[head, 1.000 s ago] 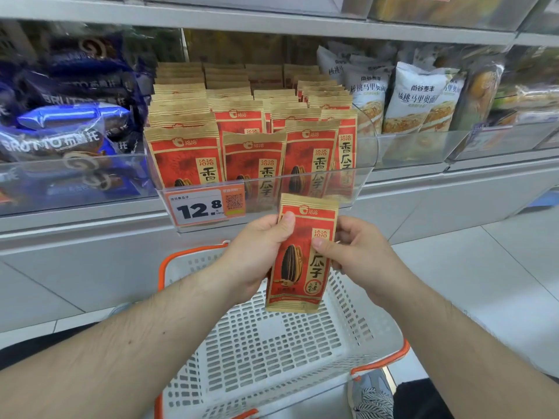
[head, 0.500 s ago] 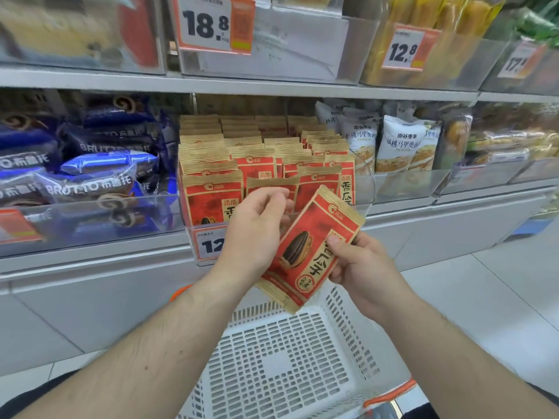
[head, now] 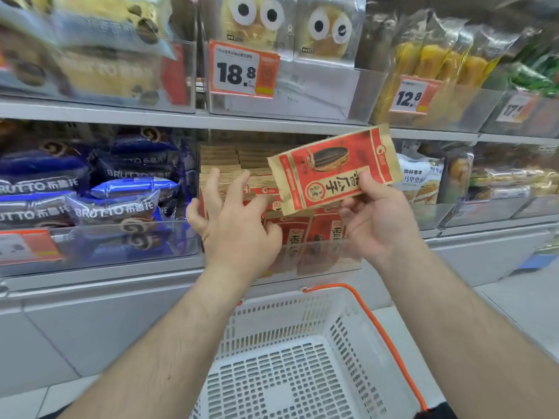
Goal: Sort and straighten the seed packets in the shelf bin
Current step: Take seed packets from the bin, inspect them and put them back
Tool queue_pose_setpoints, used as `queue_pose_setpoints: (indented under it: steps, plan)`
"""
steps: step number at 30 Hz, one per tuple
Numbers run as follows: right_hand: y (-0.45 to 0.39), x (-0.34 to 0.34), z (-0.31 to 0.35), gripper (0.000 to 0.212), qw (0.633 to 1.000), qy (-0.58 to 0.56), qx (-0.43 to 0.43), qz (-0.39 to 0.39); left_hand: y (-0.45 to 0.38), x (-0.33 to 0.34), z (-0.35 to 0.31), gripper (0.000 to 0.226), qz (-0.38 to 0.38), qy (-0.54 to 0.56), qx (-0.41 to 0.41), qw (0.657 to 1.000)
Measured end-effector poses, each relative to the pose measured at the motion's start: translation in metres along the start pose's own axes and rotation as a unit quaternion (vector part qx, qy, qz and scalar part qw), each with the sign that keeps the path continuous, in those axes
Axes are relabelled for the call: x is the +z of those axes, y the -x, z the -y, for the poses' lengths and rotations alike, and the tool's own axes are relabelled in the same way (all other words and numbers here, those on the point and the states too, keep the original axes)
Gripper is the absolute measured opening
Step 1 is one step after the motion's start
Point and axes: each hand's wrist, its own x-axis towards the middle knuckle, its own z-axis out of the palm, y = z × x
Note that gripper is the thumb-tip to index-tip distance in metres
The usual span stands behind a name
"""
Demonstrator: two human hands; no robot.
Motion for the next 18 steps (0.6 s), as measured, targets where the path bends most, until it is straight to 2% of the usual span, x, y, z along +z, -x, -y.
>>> queue_pose_setpoints:
  steps: [3, 7, 10, 13, 18]
  plan:
    - [-0.015, 0.013, 0.009, 0.009, 0.993, 0.099, -0.065, 0.012, 0.000, 0.004, 0.001, 0.029, 0.041, -0.006, -0.027, 0.999]
    - [-0.034, 0.023, 0.024, 0.012, 0.950, 0.278, -0.137, 0.049, 0.000, 0.005, 0.001, 0.013, 0.031, 0.012, -0.025, 0.999]
    - [-0.047, 0.028, 0.029, 0.013, 0.915, 0.366, -0.136, 0.103, 0.001, 0.007, 0.004, 0.009, 0.029, 0.020, -0.025, 0.999]
    - [-0.055, 0.029, 0.031, 0.014, 0.854, 0.483, -0.120, 0.150, 0.001, 0.007, 0.004, 0.007, 0.034, 0.038, -0.038, 0.998]
    - [-0.063, 0.036, 0.028, 0.009, 0.775, 0.597, -0.079, 0.193, 0.000, 0.004, 0.002, 0.004, 0.051, 0.045, -0.051, 0.996]
